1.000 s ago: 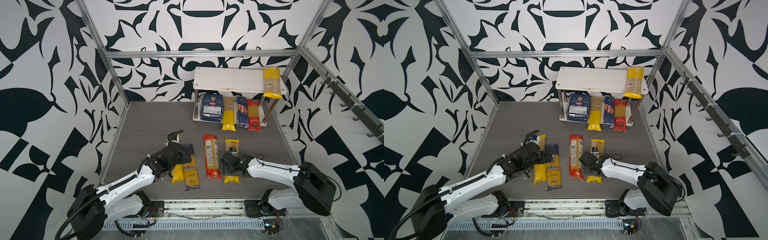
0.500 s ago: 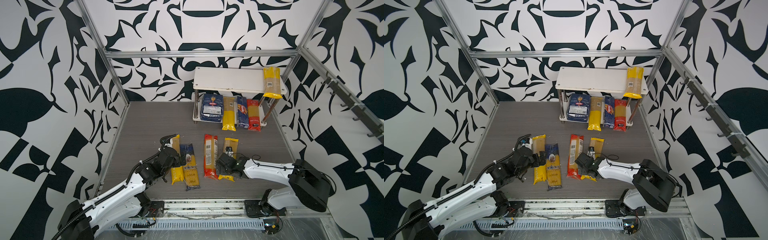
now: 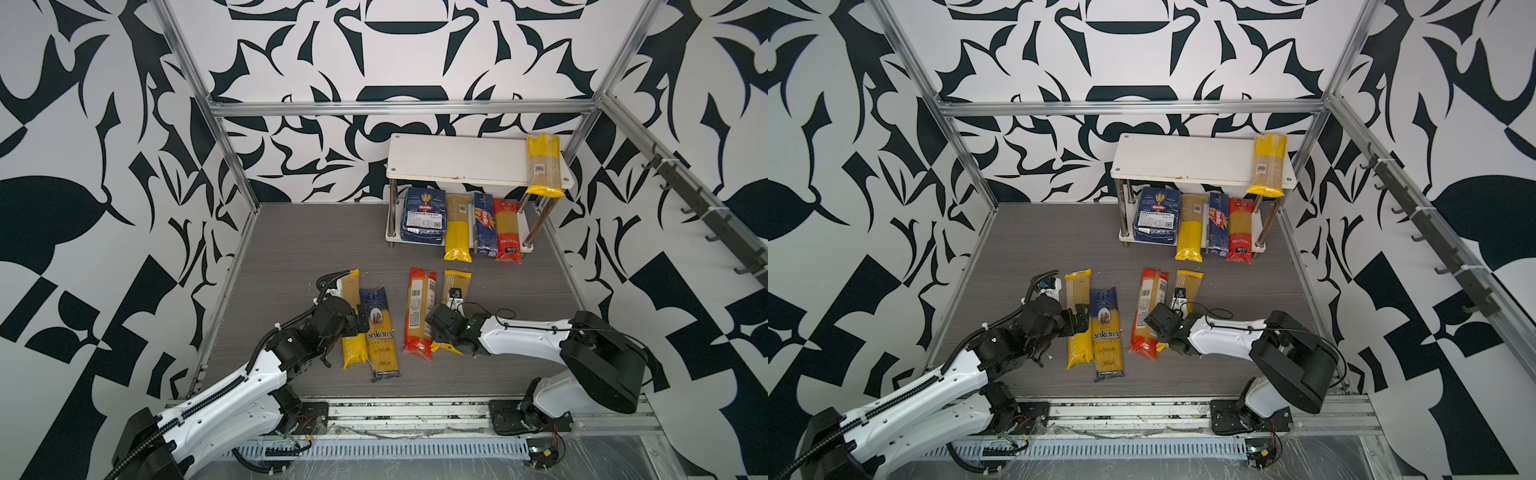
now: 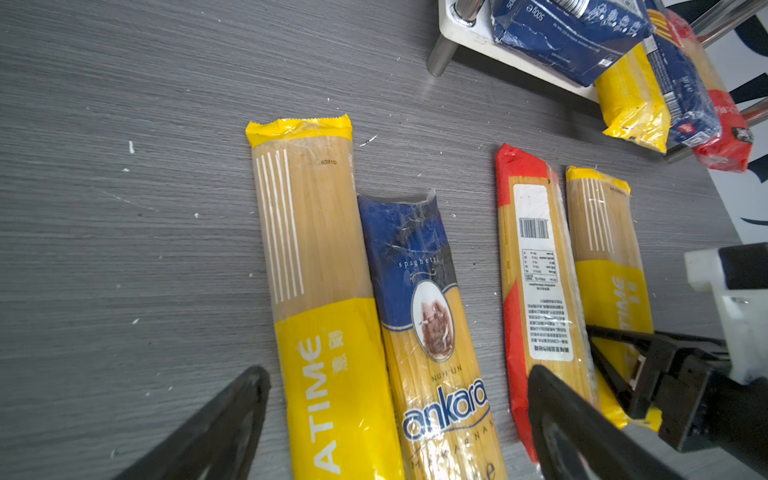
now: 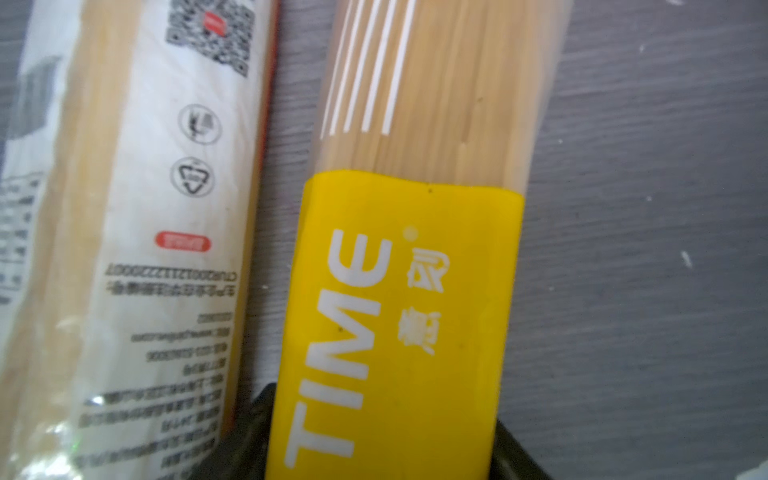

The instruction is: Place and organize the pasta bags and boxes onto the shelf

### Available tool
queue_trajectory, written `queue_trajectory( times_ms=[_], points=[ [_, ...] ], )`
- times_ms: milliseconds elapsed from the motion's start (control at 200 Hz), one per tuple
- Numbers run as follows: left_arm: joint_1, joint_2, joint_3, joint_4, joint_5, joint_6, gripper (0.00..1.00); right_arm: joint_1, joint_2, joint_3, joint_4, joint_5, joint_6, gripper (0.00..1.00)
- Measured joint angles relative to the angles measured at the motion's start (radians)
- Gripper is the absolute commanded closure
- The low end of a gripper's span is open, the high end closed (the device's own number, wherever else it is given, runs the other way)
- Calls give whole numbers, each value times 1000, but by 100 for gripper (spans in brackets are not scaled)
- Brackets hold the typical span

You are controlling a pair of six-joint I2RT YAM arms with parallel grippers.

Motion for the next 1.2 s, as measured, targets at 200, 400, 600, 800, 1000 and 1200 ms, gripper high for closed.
queue_trajectory(
  times_ms=[200, 400, 600, 800, 1000, 1200],
  points=[
    [-1, -40, 0, -37, -7, 0, 1, -1, -37, -17, 26, -2, -16, 56],
    [-1, -60, 1, -57, -17, 2, 1, -9, -122, -50, -8, -69, -31, 64],
    [-1, -43, 23, -67, -18, 11, 1, -17, -208, -73, -82, -153, -38, 72],
    [-1, -31, 45, -74, -19, 19, 1, -87, -255, -97, -69, -263, -54, 78],
    [-1, -32, 46, -81, -26, 24, 1, -189, -299, -140, 3, -399, -65, 82],
    [-1, -39, 55, -102, -37, 35, 1, -259, -354, -180, 51, -512, -71, 84]
  ],
)
